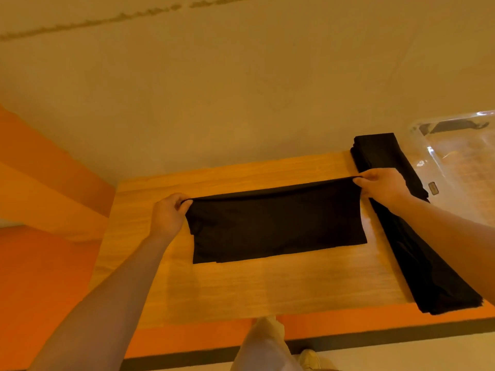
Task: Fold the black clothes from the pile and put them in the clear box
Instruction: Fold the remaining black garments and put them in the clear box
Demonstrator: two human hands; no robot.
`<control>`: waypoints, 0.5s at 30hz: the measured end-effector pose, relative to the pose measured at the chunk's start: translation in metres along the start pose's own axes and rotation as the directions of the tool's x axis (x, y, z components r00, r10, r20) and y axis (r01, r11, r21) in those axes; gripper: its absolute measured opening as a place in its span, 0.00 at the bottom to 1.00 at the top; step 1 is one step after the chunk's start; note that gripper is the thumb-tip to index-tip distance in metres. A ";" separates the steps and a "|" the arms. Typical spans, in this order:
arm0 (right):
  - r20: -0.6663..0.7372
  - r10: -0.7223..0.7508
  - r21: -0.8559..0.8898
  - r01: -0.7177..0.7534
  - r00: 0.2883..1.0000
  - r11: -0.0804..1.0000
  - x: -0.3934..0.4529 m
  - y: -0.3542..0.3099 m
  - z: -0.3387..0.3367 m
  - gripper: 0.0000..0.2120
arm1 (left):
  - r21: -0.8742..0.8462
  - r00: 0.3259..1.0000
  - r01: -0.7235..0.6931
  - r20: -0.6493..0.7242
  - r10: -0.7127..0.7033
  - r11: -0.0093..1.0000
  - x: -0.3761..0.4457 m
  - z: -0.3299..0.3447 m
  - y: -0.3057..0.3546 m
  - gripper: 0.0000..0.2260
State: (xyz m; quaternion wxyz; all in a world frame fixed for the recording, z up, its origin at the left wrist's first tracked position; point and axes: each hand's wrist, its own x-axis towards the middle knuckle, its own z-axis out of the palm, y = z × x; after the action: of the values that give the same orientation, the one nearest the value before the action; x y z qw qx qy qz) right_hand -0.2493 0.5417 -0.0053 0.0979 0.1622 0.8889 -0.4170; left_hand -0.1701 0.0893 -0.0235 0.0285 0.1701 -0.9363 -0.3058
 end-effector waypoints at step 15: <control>-0.133 -0.139 0.009 0.141 0.981 0.990 -0.061 -0.058 0.061 0.08 | -0.092 0.996 -0.072 0.038 0.076 0.993 -0.003 0.008 0.082 0.06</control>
State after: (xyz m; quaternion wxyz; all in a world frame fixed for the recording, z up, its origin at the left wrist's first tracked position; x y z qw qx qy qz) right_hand -0.2122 0.4468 0.0158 0.0077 0.1276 0.8987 -0.4195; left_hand -0.1933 0.1565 0.0178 0.0281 0.1273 -0.9275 -0.3502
